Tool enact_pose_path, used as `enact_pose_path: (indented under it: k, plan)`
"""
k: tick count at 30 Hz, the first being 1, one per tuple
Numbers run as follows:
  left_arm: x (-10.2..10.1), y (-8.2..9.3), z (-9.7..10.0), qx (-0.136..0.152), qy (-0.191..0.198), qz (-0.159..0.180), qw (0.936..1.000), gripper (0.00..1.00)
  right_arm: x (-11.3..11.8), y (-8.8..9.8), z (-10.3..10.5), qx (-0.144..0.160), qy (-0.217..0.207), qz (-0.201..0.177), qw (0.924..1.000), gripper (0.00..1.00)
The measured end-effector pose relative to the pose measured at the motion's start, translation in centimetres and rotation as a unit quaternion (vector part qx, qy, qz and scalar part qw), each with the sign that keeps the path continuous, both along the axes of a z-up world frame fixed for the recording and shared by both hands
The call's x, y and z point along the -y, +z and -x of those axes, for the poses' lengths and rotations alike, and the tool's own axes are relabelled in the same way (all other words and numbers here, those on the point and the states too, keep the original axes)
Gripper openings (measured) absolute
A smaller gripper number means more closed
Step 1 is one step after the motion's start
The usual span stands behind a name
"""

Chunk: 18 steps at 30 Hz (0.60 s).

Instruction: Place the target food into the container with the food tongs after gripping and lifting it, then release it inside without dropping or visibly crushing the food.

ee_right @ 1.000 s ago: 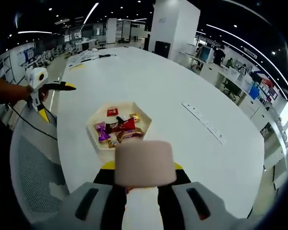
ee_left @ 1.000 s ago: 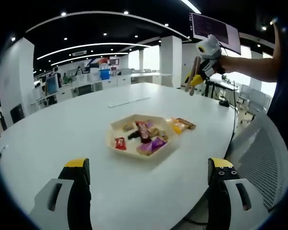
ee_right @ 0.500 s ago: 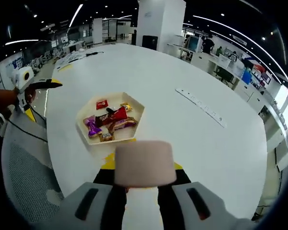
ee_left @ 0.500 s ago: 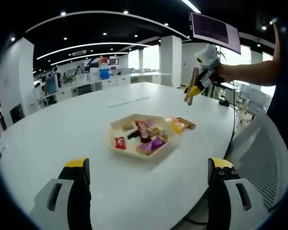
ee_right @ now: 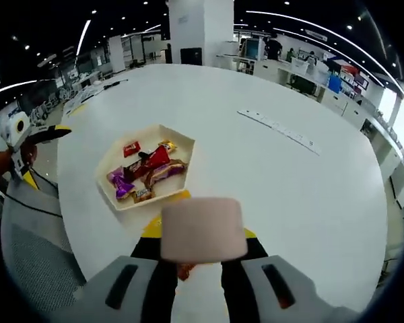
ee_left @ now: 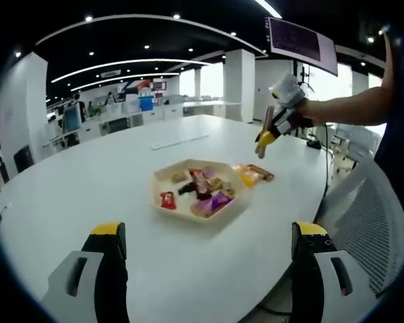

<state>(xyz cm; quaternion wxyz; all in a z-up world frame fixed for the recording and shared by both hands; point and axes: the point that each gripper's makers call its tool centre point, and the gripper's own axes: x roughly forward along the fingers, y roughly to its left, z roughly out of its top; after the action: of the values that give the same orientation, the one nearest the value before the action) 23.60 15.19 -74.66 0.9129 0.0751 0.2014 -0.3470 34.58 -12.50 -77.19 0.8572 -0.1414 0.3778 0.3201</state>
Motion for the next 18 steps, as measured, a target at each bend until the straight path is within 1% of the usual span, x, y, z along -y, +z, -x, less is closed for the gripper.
enact_pose_path:
  k: [2,5,10,14,18]
  plan:
    - [0.0,0.0,0.0,0.000,0.000,0.001,1.0000,0.99,0.4,-0.6,-0.1,-0.006,-0.015,0.006,0.9998,0.23]
    - [0.0,0.0,0.0,-0.001,0.000,0.001,1.0000,0.99,0.6,-1.1,-0.4,-0.016,-0.042,-0.002,0.9990,0.23]
    - [0.0,0.0,0.0,-0.001,-0.001,0.000,1.0000,0.99,0.6,-1.5,-0.4,-0.024,-0.057,-0.004,0.9981,0.23]
    - [0.0,-0.1,0.0,-0.002,0.000,0.001,1.0000,0.99,0.7,-2.2,-0.4,-0.029,-0.062,0.003,0.9976,0.23]
    - [0.0,-0.1,0.0,-0.003,0.000,0.002,1.0000,0.99,0.5,-2.6,-0.1,-0.035,-0.067,0.001,0.9971,0.24]
